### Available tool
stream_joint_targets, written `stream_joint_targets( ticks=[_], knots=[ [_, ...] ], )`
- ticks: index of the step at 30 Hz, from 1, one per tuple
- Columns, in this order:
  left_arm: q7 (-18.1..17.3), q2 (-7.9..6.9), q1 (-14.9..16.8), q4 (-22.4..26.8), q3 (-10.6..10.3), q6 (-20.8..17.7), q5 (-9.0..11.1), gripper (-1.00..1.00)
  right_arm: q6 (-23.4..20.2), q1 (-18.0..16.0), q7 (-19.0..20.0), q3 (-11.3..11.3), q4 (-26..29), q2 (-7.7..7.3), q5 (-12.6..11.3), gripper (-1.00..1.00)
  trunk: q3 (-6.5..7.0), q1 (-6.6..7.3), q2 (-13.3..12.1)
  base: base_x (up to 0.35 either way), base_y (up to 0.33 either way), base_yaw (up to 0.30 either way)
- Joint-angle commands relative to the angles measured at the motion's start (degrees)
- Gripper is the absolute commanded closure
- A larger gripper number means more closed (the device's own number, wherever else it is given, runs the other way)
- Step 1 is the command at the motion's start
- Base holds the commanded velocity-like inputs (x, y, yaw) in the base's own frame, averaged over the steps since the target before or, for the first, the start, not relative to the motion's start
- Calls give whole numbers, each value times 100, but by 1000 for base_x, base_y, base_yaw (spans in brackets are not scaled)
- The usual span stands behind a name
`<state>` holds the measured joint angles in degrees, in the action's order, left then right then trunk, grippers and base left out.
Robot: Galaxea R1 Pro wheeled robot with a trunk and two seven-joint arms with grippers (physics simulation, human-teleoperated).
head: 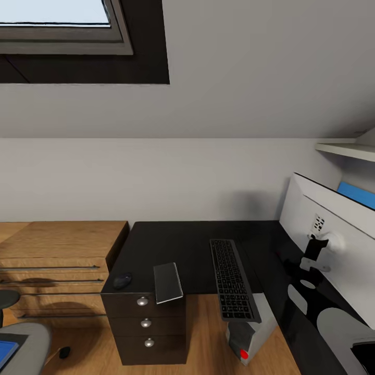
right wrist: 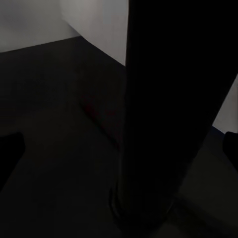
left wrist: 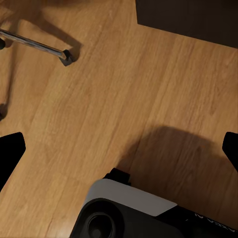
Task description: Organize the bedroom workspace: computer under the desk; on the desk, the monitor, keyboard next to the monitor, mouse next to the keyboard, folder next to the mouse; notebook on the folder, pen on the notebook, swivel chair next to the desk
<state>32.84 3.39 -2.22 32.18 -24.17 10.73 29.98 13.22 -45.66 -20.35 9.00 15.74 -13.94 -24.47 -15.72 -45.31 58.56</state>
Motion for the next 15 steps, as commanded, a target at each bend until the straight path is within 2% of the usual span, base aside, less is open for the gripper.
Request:
stream_joint_targets(
  ticks=[1,9,15],
  knots=[
    [30,-5,2,8,-35,35,61,-100,23,-4,-22,49,-1,-4,-58,-100,-6,-1,5,11,0,0],
    [30,-5,2,8,-35,35,61,-100,23,-4,-22,49,1,-4,-58,-100,-6,-1,5,4,0,0],
    [30,-5,2,8,-32,30,61,-100,23,-6,-22,49,8,-8,-58,-100,-6,-1,5,51,-125,0]
  ],
)
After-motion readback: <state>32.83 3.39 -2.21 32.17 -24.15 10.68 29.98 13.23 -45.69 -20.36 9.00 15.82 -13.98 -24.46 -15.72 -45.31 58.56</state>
